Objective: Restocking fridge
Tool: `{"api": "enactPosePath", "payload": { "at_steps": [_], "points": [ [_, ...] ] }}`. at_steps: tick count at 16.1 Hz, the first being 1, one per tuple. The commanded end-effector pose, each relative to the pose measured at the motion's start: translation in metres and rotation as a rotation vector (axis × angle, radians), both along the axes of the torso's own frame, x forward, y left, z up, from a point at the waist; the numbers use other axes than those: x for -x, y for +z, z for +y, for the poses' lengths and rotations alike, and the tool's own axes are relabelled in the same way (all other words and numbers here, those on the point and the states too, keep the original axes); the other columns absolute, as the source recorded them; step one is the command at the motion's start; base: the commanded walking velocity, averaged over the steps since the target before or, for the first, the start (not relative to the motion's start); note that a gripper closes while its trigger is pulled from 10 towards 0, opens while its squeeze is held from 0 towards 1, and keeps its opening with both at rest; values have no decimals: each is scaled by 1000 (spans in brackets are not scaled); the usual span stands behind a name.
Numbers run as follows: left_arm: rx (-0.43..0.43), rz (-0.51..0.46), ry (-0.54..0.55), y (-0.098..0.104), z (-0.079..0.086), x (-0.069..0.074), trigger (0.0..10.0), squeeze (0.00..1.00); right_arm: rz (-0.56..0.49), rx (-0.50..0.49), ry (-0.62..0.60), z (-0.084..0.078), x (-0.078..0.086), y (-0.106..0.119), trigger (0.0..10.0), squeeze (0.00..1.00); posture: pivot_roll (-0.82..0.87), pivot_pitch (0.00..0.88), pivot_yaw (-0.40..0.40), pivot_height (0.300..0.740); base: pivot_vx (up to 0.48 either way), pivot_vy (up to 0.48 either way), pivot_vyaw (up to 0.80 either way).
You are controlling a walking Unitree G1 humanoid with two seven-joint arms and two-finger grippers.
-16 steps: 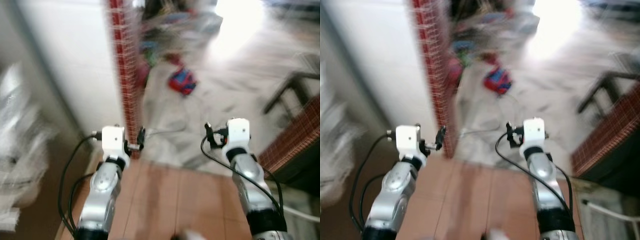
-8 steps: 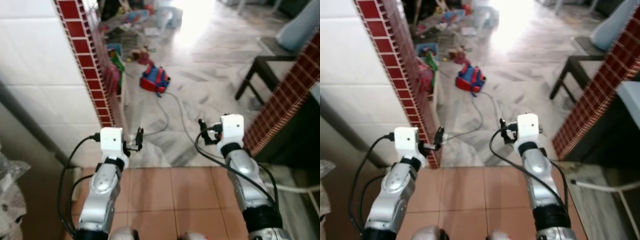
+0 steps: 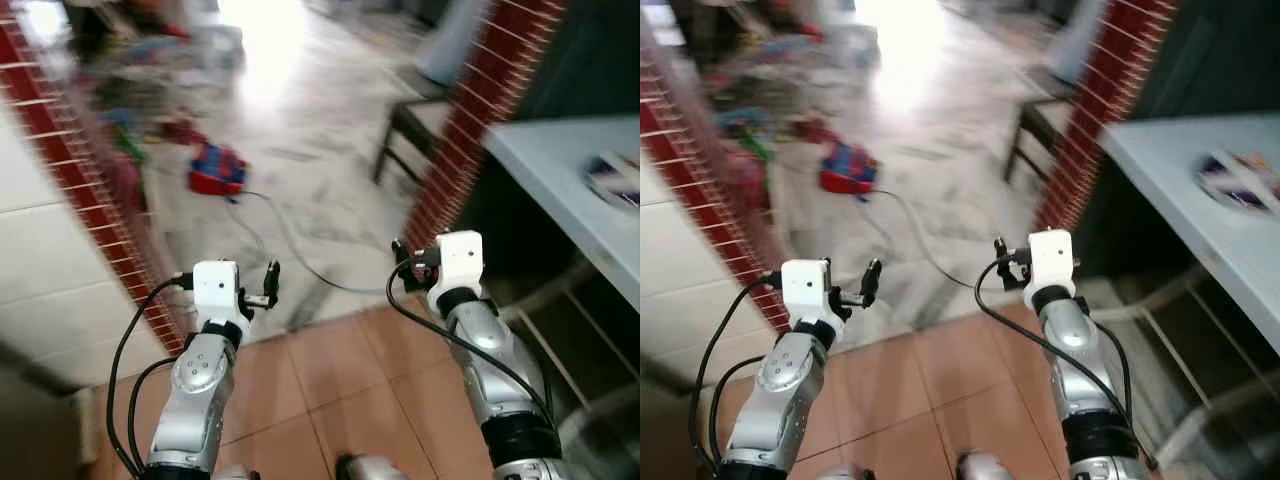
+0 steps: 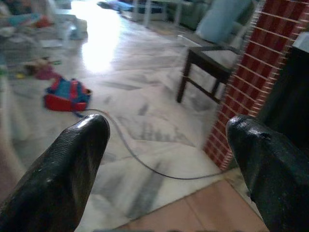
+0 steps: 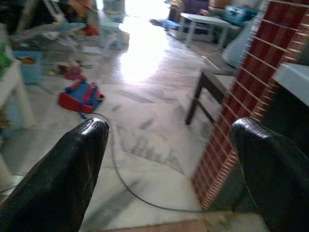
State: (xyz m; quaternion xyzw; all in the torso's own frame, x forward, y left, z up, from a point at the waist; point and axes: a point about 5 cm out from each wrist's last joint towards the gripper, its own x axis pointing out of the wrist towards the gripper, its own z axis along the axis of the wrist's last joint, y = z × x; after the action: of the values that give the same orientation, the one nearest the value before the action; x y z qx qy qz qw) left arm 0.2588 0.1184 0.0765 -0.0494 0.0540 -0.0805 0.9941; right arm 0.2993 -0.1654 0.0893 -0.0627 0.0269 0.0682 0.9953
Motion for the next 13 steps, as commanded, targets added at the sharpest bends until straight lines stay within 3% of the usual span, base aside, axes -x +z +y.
{"api": "enactPosePath", "payload": {
  "at_steps": [1, 13],
  "points": [
    [8, -6, -6, 2, 0, 0, 10000, 0, -13, -7, 6, 2, -3, 4, 10000, 0, 23, 0, 2, 740, 0, 0, -800],
    [7, -26, -33, 5, -2, -1, 10000, 0, -22, -3, -6, 2, -4, 5, 10000, 0, 23, 0, 6, 740, 0, 0, -800]
  ]
}}
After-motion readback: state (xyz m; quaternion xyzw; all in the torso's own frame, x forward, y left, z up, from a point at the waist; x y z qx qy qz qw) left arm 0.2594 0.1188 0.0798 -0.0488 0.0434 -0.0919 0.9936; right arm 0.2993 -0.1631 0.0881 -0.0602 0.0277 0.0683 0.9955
